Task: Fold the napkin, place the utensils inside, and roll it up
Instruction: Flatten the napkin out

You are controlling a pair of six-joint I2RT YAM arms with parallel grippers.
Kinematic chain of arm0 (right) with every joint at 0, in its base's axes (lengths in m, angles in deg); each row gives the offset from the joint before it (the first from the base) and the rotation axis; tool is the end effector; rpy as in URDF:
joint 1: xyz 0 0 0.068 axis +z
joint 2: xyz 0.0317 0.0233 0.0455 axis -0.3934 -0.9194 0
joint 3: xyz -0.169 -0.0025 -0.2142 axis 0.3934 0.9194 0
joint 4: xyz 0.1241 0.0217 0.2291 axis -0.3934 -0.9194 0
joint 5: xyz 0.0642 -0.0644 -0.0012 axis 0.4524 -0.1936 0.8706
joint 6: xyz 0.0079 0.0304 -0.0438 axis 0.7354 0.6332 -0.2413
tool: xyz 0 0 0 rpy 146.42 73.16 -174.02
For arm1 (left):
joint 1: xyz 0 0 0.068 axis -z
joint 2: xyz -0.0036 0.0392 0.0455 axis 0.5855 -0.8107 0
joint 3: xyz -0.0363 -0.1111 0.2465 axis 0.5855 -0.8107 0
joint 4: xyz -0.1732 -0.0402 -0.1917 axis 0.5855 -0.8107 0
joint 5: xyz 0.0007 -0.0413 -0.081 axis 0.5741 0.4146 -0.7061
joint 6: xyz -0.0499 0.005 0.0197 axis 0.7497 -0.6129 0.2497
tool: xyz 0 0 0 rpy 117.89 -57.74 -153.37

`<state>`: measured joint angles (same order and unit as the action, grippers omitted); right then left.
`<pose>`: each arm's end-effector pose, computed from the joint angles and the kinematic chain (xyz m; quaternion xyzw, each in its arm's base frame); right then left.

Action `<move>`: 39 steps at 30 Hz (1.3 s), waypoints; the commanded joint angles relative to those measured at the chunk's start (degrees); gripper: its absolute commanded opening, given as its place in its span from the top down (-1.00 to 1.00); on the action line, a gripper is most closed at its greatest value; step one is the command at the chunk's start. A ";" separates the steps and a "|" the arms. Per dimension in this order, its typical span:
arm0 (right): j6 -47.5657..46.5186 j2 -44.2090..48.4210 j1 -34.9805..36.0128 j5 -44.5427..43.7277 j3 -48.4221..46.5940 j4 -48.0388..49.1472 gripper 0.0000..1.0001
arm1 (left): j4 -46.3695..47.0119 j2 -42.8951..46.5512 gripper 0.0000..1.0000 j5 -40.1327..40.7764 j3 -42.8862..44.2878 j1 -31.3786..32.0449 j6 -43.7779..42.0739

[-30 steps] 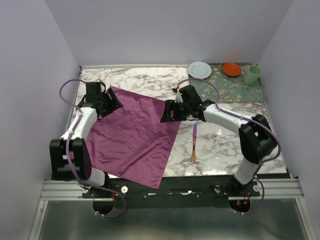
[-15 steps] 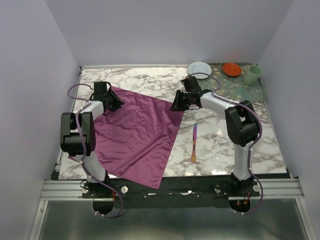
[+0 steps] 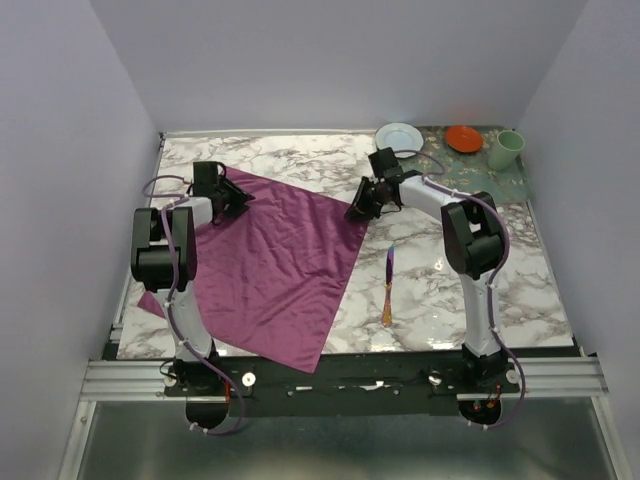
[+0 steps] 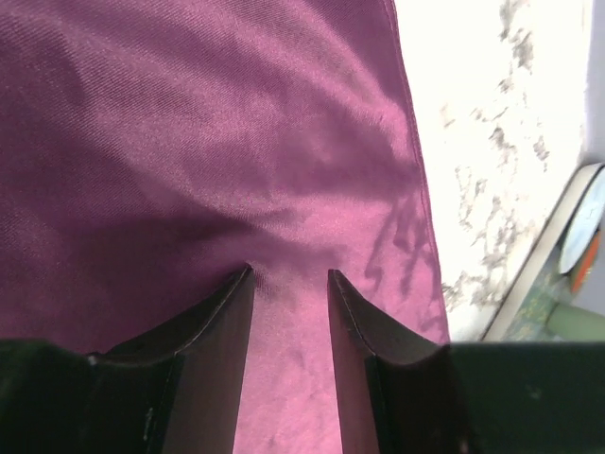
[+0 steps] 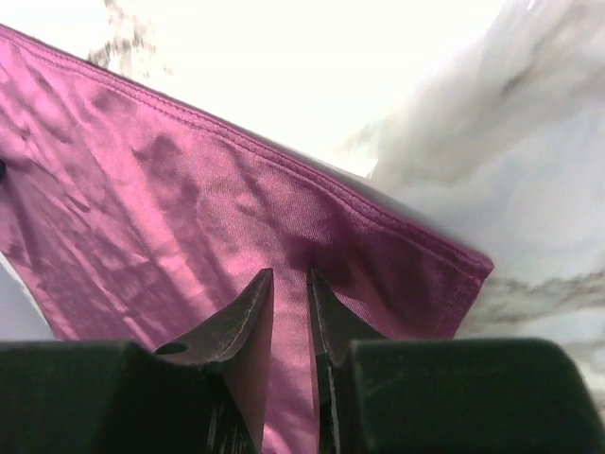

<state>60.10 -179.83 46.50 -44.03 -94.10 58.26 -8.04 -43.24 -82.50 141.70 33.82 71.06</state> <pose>0.4267 0.1951 0.1493 0.1247 0.9413 0.2703 0.1590 0.4113 0.0064 0.1477 -0.4129 0.8190 -0.2711 0.2920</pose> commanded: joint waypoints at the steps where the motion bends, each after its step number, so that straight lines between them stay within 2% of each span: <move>1: 2.07 -4.64 -2.41 1.59 -5.55 -4.44 0.43 | 3.75 -4.09 0.05 -1.97 2.21 -0.35 5.71; 4: 1.28 -6.93 -3.47 2.82 -9.33 -6.63 0.42 | 5.33 -5.41 0.06 -2.14 2.82 -0.26 8.17; 9: -0.57 -13.17 -4.70 3.62 -21.37 -10.93 0.42 | 7.27 -8.31 0.02 -3.02 6.41 -0.35 8.27; 12: -2.50 -16.76 -5.49 4.23 -28.13 -13.65 0.42 | 4.64 -10.59 -0.04 -3.73 10.63 -0.35 5.73; 17: -9.69 -18.36 -6.19 5.54 -33.16 -13.58 0.42 | 0.62 -11.66 -0.17 -5.14 15.47 0.52 -0.33; 22: -19.70 -18.10 -6.37 6.16 -38.96 -15.51 0.39 | -3.19 -5.79 -0.28 -4.35 15.66 1.23 -5.69; 25: -24.45 -13.28 -5.93 4.67 -35.73 -15.43 0.35 | -5.82 0.88 -0.30 -3.29 12.24 1.23 -10.26; 29: -26.85 -4.49 -2.77 1.34 -25.37 -16.21 0.25 | -10.03 11.43 -0.31 -0.23 5.21 1.23 -15.62; 30: -26.94 -0.65 -0.68 1.16 -19.43 -15.87 0.24 | -11.61 13.72 -0.33 0.40 2.24 1.32 -16.34; 34: -29.13 6.76 7.50 0.02 -7.53 -15.42 0.01 | -18.64 24.52 -0.34 3.39 -2.00 0.62 -19.15; 36: -29.40 9.75 12.49 0.27 -3.31 -14.21 -0.01 | -22.15 27.44 -0.34 3.13 -4.54 -1.05 -19.85; 37: -28.97 12.55 14.18 0.27 1.94 -13.32 -0.02 | -22.52 30.93 -0.34 3.13 -5.95 -1.66 -19.86; 39: -28.00 14.94 19.00 0.80 6.62 -10.70 0.00 | -22.18 34.99 -0.34 4.08 -10.68 -3.33 -19.68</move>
<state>33.12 -170.23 56.69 -42.85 -97.83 45.82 -23.14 -15.66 -81.91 138.73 33.75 54.27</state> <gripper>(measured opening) 0.504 0.669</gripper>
